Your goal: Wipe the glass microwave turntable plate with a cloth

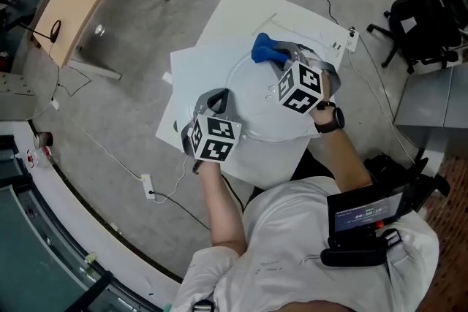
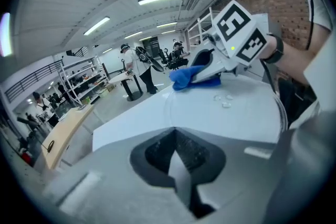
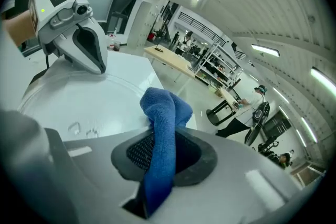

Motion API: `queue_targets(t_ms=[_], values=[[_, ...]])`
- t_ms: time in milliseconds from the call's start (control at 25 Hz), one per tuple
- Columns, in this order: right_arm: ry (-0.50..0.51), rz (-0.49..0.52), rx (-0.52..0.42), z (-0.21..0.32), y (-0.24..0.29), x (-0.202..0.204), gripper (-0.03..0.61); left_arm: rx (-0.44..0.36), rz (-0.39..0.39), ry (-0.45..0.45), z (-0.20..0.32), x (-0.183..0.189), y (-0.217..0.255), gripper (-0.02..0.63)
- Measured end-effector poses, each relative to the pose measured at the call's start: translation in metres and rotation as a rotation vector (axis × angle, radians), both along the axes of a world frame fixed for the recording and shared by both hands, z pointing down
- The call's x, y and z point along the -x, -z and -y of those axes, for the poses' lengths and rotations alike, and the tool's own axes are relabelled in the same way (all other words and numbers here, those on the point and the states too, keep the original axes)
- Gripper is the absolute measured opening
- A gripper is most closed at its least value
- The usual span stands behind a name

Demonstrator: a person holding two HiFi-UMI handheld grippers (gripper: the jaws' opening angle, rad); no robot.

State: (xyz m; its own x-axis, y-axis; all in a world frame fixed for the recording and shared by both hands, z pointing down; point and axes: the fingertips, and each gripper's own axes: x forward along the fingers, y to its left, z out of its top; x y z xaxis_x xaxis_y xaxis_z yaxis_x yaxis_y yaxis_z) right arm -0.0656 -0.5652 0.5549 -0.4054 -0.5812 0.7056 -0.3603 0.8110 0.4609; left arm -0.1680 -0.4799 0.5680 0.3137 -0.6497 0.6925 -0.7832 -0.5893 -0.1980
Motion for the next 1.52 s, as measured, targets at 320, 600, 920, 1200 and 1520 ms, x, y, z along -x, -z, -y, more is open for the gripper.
queue_targets(t_ms=[320,600,920,1200,1520], values=[[-0.103,0.038,0.022,-0.022,0.007,-0.081,0.066,-0.028,0.029,0.029,0.004,0.001,-0.001,0.0],[-0.168,0.044,0.058,-0.088,0.009,-0.109,0.067,-0.054,0.046,0.046,0.008,-0.003,-0.001,0.0],[-0.162,0.081,0.092,-0.165,0.012,-0.099,0.067,-0.058,0.02,0.036,-0.003,-0.006,0.002,0.0],[0.0,0.125,0.151,-0.198,0.008,-0.044,0.067,-0.031,-0.046,0.049,-0.003,-0.008,0.0,0.0],[0.212,0.144,0.197,-0.199,0.002,0.027,0.069,0.055,-0.163,0.082,-0.003,-0.005,0.003,0.002]])
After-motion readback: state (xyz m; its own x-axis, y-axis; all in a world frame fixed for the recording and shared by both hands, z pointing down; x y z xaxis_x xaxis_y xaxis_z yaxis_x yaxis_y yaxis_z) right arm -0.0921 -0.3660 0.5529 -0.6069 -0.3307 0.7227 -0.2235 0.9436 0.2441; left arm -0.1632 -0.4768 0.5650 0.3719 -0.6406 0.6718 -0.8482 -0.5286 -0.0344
